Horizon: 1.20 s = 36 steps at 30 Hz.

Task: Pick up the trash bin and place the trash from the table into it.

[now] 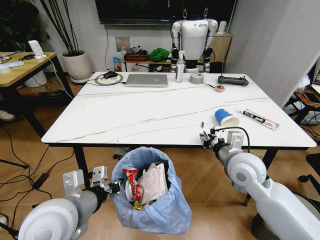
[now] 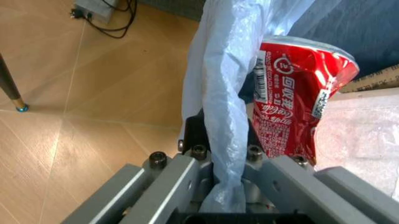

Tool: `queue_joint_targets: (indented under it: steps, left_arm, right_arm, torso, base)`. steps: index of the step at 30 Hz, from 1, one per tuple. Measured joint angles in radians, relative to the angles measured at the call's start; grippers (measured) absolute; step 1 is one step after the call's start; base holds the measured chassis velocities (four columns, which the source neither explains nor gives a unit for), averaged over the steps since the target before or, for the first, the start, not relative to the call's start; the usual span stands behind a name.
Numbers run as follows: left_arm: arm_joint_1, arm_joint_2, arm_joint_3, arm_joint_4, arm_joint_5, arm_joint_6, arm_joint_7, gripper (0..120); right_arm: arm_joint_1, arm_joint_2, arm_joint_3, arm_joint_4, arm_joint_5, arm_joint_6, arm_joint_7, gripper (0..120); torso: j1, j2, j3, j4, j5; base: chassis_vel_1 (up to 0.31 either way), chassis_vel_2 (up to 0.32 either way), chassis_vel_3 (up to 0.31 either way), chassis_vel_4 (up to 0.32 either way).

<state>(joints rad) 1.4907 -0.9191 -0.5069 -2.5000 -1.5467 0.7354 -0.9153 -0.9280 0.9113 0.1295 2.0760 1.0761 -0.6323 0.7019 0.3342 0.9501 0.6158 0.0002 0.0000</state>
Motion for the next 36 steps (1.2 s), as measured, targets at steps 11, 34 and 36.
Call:
queue_joint_targets:
  steps: [11, 34, 36]
  left_arm:
    - [-0.001, 0.007, -0.005, 0.0, -0.006, 0.0, 0.001, 0]
    - [-0.004, 0.004, -0.004, 0.0, -0.008, 0.0, 0.002, 0]
    - [-0.005, 0.004, -0.004, 0.0, -0.008, 0.0, 0.002, 0]
  right_arm:
    - [0.002, 0.002, -0.01, -0.014, -0.023, 0.003, -0.002, 25]
    - [0.006, -0.022, 0.005, 0.053, -0.038, 0.029, -0.066, 0]
    - [0.009, -0.034, 0.008, 0.082, -0.038, 0.05, -0.115, 0]
  torso:
    - [0.0, 0.0, 0.0, 0.0, -0.0001]
    - [0.0, 0.0, 0.0, 0.0, 0.0001]
    - [0.0, 0.0, 0.0, 0.0, 0.0]
  base:
    - [0.0, 0.0, 0.0, 0.0]
    - [0.0, 0.0, 0.0, 0.0]
    - [0.0, 0.0, 0.0, 0.0]
